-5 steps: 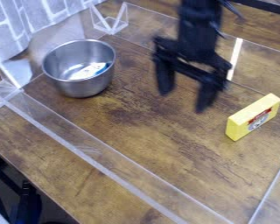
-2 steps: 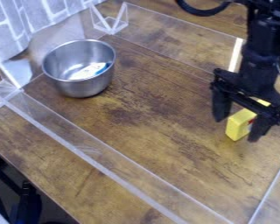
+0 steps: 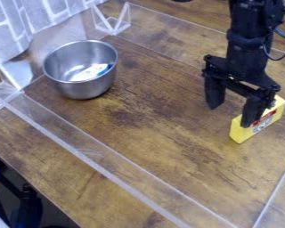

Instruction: Move the yellow butter to the left side of the table

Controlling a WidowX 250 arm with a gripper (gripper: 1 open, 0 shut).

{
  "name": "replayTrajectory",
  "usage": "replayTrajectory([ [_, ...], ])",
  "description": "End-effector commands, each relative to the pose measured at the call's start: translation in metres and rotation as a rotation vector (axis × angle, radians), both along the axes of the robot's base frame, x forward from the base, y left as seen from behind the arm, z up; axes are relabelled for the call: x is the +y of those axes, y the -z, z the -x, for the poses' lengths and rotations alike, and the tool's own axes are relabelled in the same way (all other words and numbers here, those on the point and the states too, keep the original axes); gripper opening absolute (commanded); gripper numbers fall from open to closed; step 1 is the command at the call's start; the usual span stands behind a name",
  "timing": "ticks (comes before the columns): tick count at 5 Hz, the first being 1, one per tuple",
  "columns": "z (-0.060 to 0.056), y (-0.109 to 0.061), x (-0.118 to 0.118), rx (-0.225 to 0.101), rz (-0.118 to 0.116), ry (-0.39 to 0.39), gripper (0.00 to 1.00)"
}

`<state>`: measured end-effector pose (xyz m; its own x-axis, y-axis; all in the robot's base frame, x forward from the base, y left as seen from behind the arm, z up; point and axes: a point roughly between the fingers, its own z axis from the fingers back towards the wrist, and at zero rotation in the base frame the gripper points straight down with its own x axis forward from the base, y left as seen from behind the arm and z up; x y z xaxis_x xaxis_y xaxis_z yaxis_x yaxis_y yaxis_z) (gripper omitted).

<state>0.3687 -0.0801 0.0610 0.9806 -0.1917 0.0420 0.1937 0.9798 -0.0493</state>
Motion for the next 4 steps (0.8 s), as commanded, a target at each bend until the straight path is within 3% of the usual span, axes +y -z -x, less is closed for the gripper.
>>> replayTrajectory([
  [1, -0.015, -0.021, 0.005, -0.105, 0.040, 0.013, 1.00],
  [4, -0.041, 0.018, 0.001, -0.108, 0.069, 0.038, 1.00],
])
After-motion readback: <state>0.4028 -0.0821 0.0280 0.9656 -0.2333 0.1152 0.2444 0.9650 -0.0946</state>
